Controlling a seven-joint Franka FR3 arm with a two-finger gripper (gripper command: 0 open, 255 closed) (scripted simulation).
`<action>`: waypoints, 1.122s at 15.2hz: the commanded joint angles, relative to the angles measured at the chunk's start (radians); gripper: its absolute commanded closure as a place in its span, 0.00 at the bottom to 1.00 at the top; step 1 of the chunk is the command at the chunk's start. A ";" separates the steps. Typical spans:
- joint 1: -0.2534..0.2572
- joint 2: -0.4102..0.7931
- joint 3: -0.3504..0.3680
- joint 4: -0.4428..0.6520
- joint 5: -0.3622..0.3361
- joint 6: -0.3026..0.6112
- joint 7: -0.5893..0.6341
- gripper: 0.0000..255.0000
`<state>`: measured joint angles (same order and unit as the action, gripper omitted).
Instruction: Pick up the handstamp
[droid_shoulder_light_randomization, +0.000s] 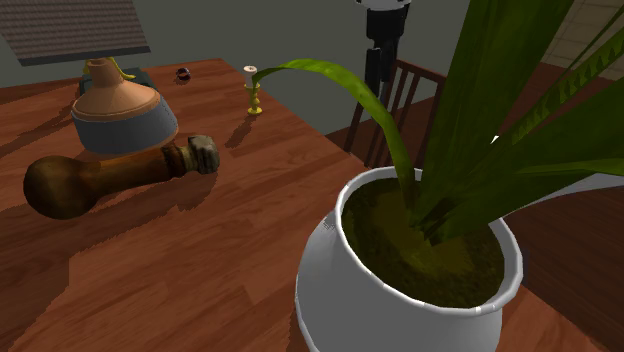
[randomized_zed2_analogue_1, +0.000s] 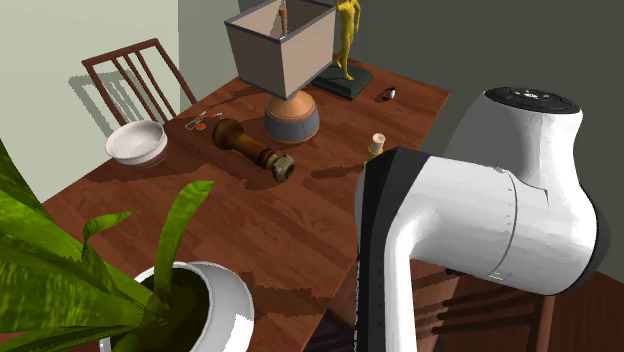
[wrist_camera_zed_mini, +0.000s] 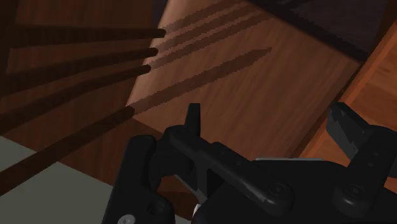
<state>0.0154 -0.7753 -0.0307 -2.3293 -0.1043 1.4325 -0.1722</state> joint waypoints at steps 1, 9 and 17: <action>0.000 0.000 0.000 0.000 0.000 0.000 0.000 0.00; 0.093 0.220 0.056 0.107 0.066 0.136 -0.048 0.00; 0.172 0.437 0.120 0.261 0.111 0.227 -0.101 0.00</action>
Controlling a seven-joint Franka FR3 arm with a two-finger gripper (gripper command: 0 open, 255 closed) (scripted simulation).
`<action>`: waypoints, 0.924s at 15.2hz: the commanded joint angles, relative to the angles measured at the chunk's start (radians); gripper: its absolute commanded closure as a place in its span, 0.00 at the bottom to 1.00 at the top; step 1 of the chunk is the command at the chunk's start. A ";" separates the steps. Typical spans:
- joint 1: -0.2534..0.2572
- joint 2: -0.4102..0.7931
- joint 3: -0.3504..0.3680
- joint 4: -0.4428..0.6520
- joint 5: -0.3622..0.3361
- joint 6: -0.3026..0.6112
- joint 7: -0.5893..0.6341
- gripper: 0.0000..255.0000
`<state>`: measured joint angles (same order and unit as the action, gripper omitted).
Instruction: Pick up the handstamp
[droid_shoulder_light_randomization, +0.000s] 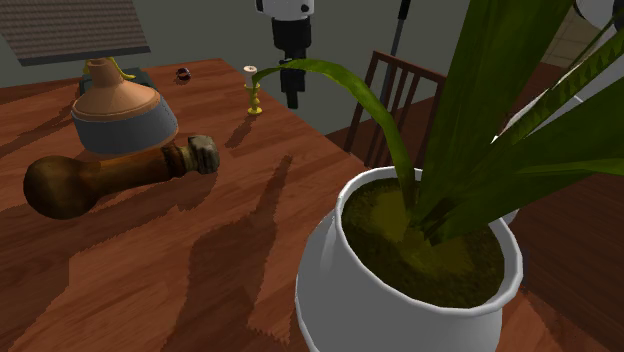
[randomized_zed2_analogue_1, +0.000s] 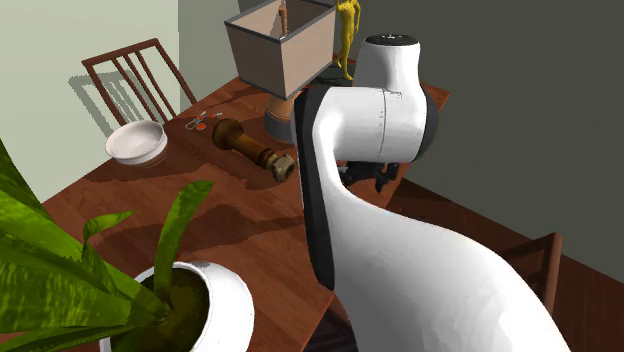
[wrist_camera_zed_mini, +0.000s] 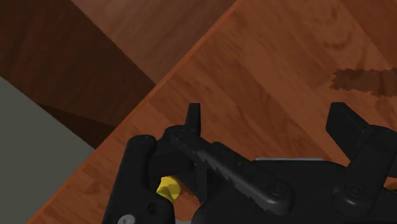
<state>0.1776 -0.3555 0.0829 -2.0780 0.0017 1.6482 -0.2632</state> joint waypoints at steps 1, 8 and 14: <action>0.018 0.044 0.015 0.032 0.009 0.019 -0.016 0.00; 0.080 0.228 0.079 0.205 0.023 0.057 -0.057 0.00; 0.134 0.386 0.137 0.378 0.014 0.064 -0.085 0.00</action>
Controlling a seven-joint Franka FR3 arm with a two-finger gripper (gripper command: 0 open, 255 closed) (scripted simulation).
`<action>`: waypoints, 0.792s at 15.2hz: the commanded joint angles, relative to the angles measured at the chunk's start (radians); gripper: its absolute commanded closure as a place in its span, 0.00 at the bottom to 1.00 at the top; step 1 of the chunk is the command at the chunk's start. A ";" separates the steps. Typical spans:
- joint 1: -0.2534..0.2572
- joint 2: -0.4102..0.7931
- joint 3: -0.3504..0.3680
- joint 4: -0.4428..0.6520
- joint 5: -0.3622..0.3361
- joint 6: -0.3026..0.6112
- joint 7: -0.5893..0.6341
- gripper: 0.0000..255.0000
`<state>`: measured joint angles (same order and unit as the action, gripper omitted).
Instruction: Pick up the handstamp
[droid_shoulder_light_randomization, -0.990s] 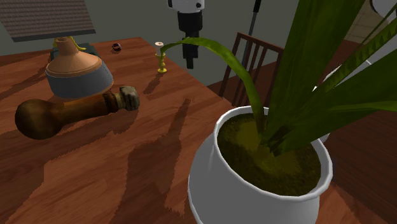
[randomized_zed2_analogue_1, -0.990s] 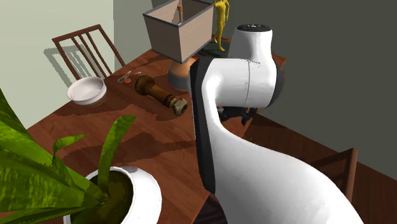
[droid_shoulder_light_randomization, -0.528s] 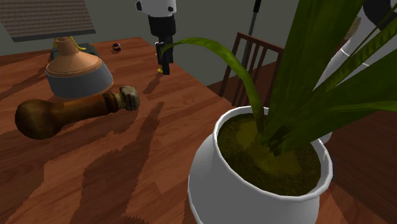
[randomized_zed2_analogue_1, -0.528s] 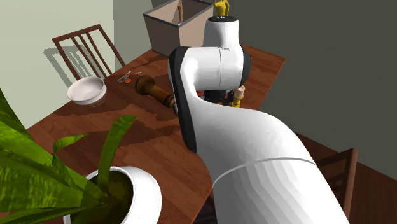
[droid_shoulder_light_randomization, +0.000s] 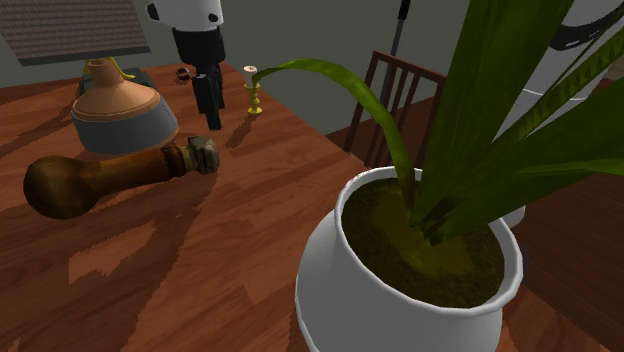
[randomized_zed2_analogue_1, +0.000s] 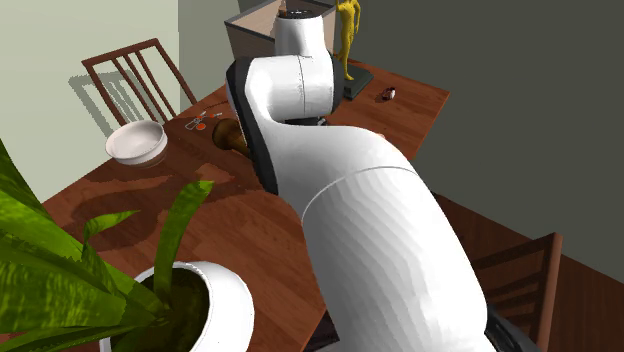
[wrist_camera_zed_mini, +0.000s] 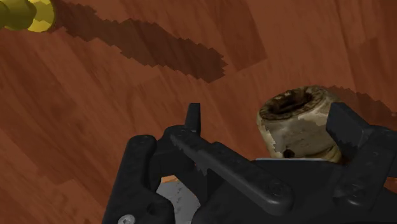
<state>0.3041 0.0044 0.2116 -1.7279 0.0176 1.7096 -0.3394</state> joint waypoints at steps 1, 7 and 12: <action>0.018 0.053 0.017 0.059 -0.006 0.001 -0.013 0.00; 0.085 0.217 0.073 0.265 -0.040 -0.021 -0.036 0.00; 0.152 0.351 0.109 0.448 -0.078 -0.059 -0.053 0.00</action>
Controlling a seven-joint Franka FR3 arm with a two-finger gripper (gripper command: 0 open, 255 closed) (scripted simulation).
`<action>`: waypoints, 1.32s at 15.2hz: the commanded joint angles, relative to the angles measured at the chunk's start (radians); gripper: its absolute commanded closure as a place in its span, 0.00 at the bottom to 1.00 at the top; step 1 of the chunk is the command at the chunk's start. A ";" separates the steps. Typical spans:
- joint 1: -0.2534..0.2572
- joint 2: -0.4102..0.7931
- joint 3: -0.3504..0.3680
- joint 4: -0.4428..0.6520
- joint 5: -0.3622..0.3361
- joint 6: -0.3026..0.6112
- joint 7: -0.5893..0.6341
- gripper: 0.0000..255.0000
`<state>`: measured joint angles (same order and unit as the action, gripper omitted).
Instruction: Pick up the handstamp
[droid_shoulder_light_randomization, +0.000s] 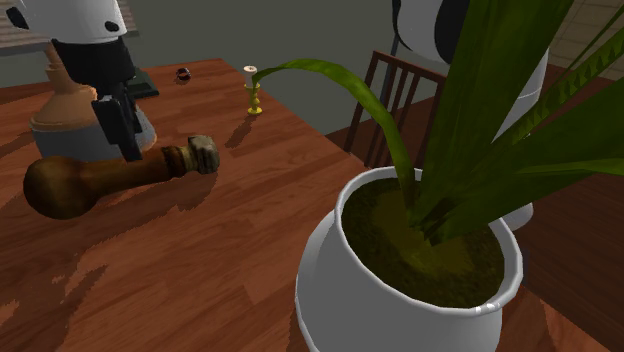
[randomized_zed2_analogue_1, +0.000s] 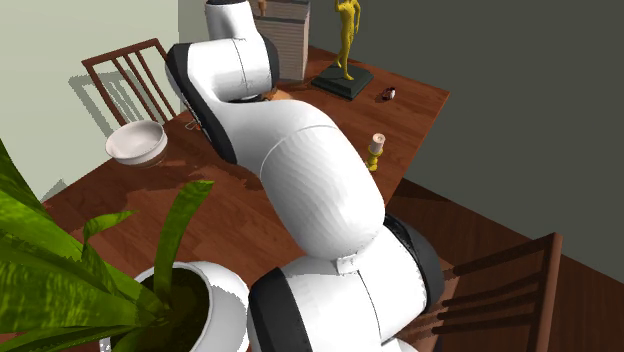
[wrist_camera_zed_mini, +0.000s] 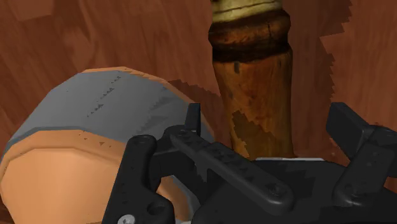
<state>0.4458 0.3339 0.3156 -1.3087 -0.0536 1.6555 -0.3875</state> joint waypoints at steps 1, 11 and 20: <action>0.008 0.018 0.005 0.010 -0.005 0.011 -0.006 0.00; 0.000 0.002 0.004 -0.099 -0.001 0.104 -0.009 1.00; 0.000 0.005 0.004 -0.083 -0.002 0.092 -0.009 1.00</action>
<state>0.4462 0.3353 0.3202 -1.3992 -0.0550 1.7551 -0.3965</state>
